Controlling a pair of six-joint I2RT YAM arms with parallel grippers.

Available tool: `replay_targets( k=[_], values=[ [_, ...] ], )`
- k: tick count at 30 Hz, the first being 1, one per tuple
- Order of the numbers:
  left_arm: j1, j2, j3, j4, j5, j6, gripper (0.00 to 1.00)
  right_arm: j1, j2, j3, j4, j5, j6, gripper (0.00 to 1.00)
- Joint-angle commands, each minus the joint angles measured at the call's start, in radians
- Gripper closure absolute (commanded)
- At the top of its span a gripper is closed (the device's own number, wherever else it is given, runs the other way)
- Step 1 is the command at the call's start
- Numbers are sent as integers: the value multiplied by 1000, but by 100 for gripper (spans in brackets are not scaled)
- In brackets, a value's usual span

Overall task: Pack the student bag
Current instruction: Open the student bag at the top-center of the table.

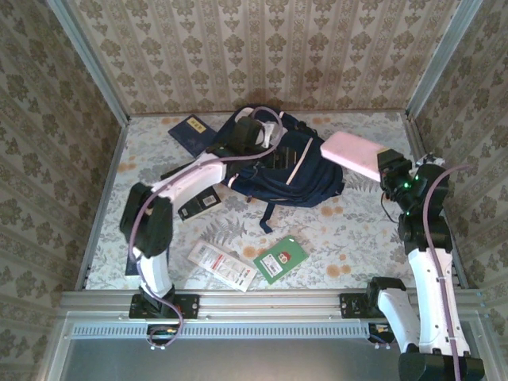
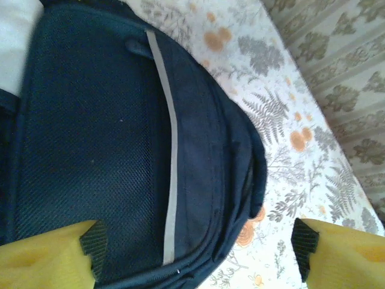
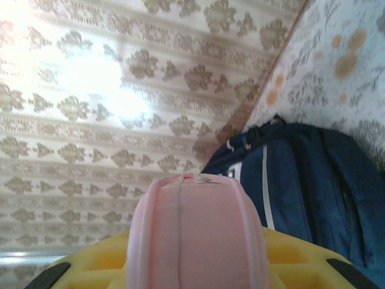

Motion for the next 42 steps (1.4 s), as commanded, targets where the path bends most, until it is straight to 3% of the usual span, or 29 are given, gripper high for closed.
replay_targets(
  k=[1,12,20,25,31,36,42],
  values=[
    [3,100,137,-113,72,84,23,-21,33,76,-10,58,-16,79],
    [-1,368,367,-104,107,111,27,-46,93,96,70,-3,-32,79],
    [-25,451,428,-48,188,71,33,-46,100,61,91,-13,-29,81],
    [-38,466,422,-15,206,56,44,-46,119,33,112,-45,-12,81],
    [-58,537,512,-95,188,85,67,-46,117,-3,122,-54,-7,82],
    [-58,571,611,-233,106,123,97,-43,90,-17,94,-49,-17,81],
    [-18,435,608,-245,143,107,100,-24,43,15,-1,23,-65,79]
  ],
)
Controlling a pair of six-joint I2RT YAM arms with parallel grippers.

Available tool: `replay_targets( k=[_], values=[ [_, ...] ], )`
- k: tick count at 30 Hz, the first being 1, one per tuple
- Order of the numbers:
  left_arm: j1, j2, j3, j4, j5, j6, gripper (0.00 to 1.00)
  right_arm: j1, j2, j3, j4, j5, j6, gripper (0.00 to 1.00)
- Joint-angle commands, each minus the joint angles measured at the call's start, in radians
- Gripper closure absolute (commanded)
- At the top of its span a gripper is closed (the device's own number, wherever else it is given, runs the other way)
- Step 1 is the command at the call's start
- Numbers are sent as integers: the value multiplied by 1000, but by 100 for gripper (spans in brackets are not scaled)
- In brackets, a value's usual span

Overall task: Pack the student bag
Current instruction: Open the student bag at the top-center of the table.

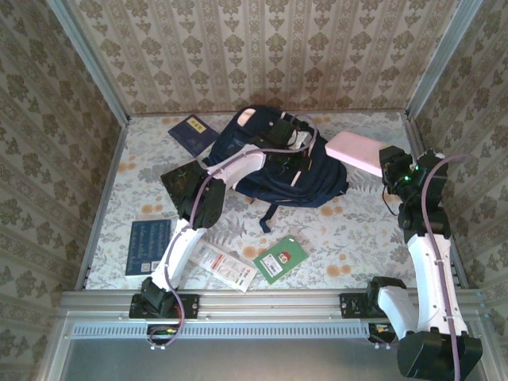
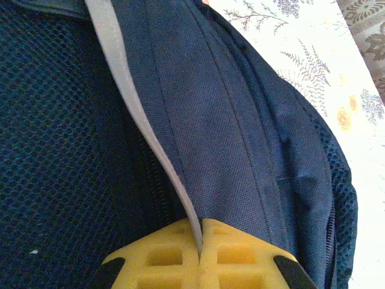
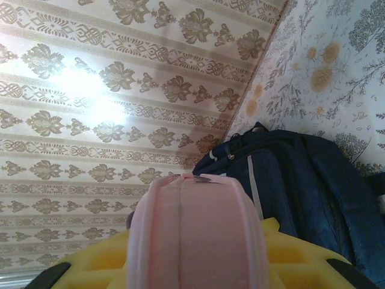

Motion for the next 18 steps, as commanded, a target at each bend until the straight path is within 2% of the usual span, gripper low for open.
replay_targets(
  k=[1,9,18],
  values=[
    [26,-140,33,-71,26,13,100,9,-35,43,-49,49,-41,78],
    [99,-297,68,-171,64,25,100,6,-32,97,-87,121,-47,78],
    [175,-398,75,-97,191,-69,100,6,-45,49,-80,150,-63,78]
  ],
)
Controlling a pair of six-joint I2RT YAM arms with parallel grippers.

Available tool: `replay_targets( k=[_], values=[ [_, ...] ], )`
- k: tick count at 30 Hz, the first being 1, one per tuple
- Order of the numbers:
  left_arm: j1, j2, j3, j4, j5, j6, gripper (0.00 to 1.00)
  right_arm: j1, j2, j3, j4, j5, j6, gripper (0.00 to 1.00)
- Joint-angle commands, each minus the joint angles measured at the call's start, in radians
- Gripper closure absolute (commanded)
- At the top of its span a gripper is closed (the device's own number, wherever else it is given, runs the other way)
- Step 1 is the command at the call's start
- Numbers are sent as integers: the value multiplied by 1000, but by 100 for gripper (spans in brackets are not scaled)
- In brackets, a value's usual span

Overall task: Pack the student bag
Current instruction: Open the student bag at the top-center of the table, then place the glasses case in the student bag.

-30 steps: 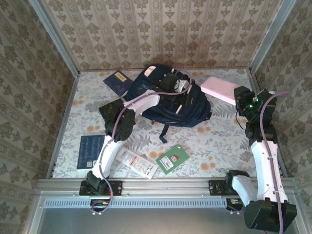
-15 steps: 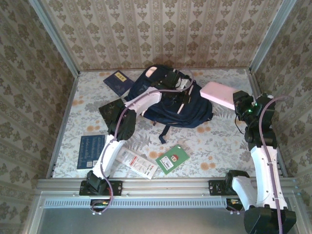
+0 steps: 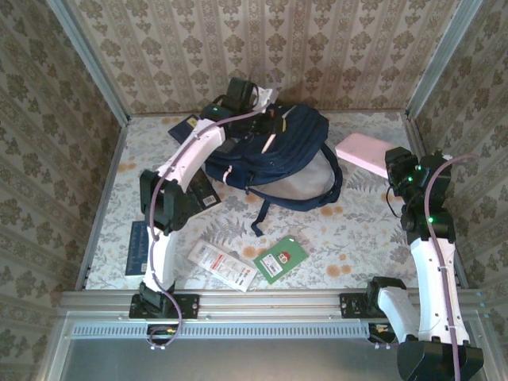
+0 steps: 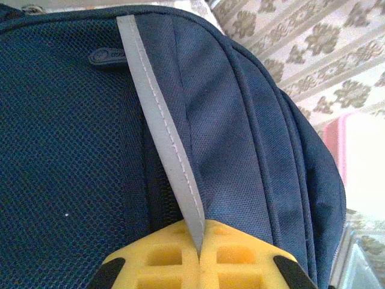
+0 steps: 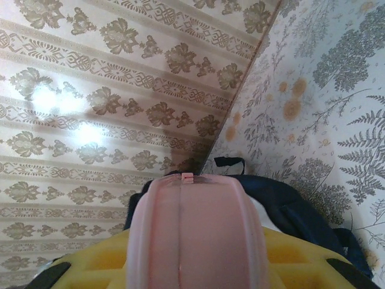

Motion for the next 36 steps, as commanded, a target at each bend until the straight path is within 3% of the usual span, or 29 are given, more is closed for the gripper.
replay_targets(
  k=[1,8,19,29,31,34,36],
  values=[
    [7,-75,66,74,97,-36,100,3,-24,-29,55,13,-2,78],
    [24,-85,117,97,185,-80,100,65,137,-95,308,-173,78,78],
    [32,-123,117,188,259,-184,100,293,367,-73,536,-44,54,77],
    [57,-152,65,310,311,-292,100,484,773,149,675,28,78,75],
    [65,-153,53,328,318,-306,100,534,859,229,660,37,67,70],
    [81,-154,40,343,325,-323,100,598,977,359,551,48,27,38],
    [92,-156,25,370,331,-346,100,610,1010,387,508,47,17,26]
  ],
)
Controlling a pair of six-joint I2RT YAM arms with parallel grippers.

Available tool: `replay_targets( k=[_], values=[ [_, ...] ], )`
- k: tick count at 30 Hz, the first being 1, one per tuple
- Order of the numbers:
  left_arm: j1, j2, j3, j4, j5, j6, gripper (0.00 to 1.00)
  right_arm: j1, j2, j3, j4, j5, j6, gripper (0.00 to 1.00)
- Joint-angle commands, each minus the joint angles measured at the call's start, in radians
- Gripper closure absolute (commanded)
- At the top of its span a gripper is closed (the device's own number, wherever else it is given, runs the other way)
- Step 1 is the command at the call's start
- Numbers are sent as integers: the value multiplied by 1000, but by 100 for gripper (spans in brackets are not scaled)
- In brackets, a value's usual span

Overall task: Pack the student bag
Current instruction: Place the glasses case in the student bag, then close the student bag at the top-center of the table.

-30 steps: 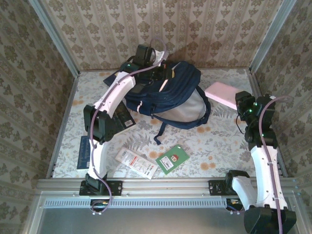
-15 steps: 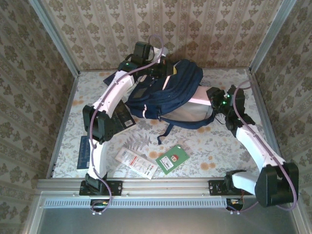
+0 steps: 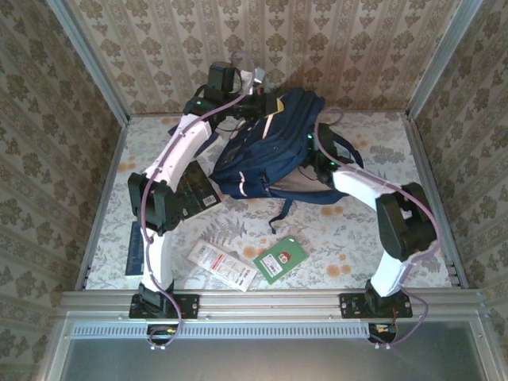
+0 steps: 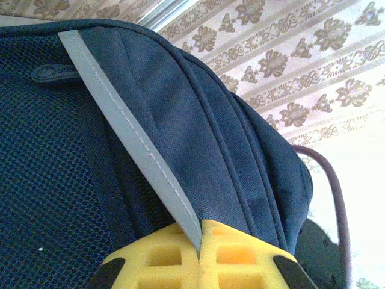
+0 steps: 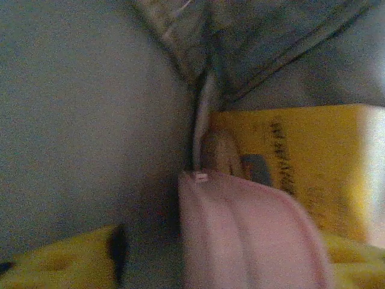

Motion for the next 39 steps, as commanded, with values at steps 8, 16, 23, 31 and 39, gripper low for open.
replay_targets(
  k=[8,16,23,31,39],
  values=[
    [61,-130,-33,238,84,-67,100,-13,-133,8,-277,153,-192,2],
    [53,-113,-33,155,43,11,100,-37,-358,-61,-429,204,-341,2],
    [-24,-35,-25,6,-95,142,100,-36,-625,-218,-582,298,-327,6],
    [-145,175,91,-142,-232,244,86,-37,-949,-427,-736,431,-326,8],
    [-177,-29,-143,-61,-326,256,45,-23,-1102,-475,-841,304,-426,12]
  ],
)
